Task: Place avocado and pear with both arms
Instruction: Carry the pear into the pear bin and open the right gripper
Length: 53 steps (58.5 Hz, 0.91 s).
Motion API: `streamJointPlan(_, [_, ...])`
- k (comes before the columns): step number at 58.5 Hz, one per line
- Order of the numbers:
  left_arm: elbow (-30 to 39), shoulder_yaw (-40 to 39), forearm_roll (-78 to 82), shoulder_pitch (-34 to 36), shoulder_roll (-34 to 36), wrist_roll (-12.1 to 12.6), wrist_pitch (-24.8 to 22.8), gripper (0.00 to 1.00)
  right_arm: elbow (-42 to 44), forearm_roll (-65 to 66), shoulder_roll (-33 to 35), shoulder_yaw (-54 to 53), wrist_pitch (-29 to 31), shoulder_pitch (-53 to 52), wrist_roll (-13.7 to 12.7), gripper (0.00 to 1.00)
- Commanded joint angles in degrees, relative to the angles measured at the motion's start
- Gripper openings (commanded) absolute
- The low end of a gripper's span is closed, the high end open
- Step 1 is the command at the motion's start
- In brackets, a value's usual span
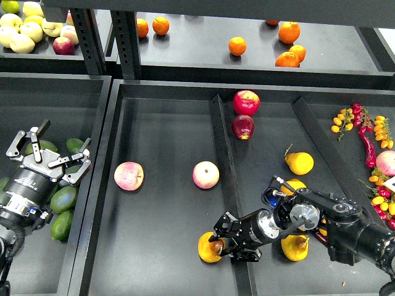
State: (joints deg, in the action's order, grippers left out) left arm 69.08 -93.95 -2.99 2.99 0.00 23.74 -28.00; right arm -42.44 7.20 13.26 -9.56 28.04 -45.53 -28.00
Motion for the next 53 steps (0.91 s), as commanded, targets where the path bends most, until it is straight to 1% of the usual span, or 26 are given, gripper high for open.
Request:
streamJointPlan(1, [0.0,0.0,0.0,0.0,0.0,-0.01,0.0,1.0,-1.59,-2.1,2.56,0.51,-0.04,-1.41,0.0,0.01])
streamJointPlan(9, [0.0,0.0,0.0,0.0,0.0,0.08,0.0,1.0,-4.49,-3.85,5.46,0.68,-0.04,-2.72,0.0,0.01])
streamJointPlan(13, [0.0,0.0,0.0,0.0,0.0,-0.01,0.0,1.0,-6.34,-5.52,8.36,1.03,-0.04,-3.78,0.0,0.01])
streamJointPlan(19, [0.0,0.0,0.0,0.0,0.0,-0.01,0.0,1.0,-7.92,-8.77,14.5,2.35,-0.04,-4.57,0.0,0.01])
streamJointPlan(30, [0.0,0.0,0.0,0.0,0.0,-0.01,0.0,1.0,-9.94,-12.12,21.1,6.04,-0.04,-4.83,0.0,0.01])
streamJointPlan(37, [0.0,0.0,0.0,0.0,0.0,-0.01,0.0,1.0,-9.77,-13.08,22.16,6.83,-0.04,-3.69,0.0,0.01])
streamJointPlan(53, [0.09,0.0,0.0,0.0,0.0,-0.01,0.0,1.0,-8.98,-12.65,19.7,7.36,-0.04,-0.09,0.0,0.01])
